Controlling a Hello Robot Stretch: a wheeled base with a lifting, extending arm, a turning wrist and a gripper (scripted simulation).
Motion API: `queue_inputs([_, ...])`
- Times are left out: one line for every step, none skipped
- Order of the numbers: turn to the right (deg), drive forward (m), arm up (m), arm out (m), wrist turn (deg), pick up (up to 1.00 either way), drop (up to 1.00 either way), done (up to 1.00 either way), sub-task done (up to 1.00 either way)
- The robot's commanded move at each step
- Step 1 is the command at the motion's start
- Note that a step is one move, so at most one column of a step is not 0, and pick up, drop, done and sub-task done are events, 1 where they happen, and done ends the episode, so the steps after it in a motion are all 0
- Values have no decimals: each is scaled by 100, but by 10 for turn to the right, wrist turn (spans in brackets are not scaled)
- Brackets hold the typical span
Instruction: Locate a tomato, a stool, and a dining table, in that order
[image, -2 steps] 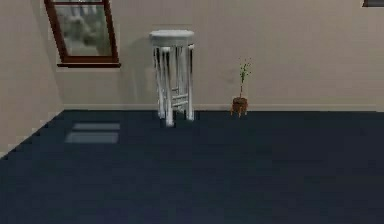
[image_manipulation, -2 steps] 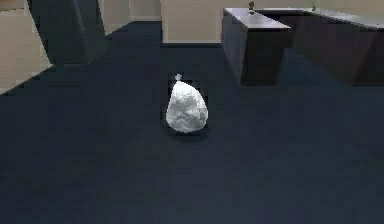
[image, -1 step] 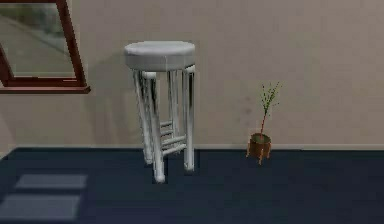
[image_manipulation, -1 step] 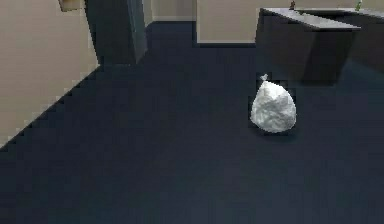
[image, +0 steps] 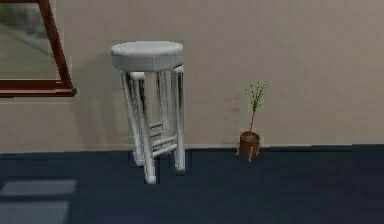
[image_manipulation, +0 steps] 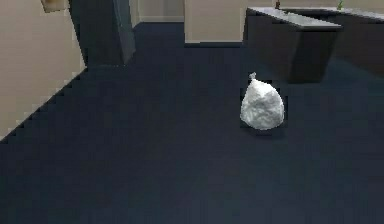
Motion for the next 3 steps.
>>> queue_inputs([0,70,0,0,0,0,0,0,0])
queue_inputs([-180,0,0,0,0,0,0,0,0])
queue_inputs([0,0,0,0,0,0,0,0,100])
